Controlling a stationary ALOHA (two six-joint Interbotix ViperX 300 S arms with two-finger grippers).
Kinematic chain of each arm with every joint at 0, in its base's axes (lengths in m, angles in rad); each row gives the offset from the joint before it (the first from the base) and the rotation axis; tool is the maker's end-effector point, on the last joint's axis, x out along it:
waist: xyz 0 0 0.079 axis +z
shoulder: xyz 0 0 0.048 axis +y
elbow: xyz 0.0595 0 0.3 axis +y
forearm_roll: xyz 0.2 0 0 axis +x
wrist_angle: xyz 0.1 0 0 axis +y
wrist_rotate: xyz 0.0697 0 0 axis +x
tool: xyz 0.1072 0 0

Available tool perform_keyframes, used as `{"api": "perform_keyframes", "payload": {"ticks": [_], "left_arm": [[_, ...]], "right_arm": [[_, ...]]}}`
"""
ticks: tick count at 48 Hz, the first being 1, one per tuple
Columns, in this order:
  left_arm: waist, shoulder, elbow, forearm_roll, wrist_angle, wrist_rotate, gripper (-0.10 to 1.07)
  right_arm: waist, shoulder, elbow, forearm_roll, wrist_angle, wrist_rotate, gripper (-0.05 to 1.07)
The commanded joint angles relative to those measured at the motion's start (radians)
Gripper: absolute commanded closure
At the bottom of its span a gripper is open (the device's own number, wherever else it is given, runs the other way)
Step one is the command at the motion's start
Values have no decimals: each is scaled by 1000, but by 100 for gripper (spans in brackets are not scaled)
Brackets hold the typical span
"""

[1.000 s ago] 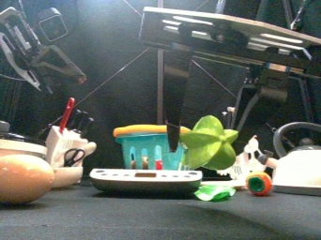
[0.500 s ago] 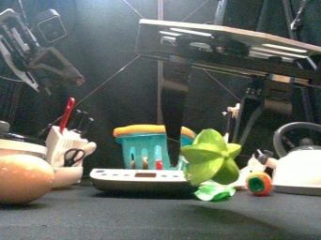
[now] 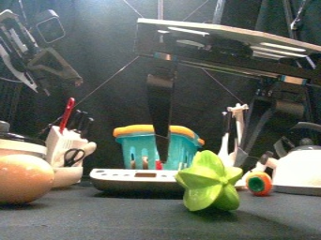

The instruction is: Place starfruit in front of stove

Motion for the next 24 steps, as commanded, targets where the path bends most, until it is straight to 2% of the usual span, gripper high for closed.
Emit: {"api": "perform_keyframes", "payload": {"ticks": [1, 24], "left_arm": [[-2, -6, -14, 0, 6, 2, 99], [-2, -9, -14, 0, 20, 0, 99]], "right_arm": [[0, -38, -20, -9, 15, 0, 3], [0, -114, 55, -43, 18, -14, 3]]}}
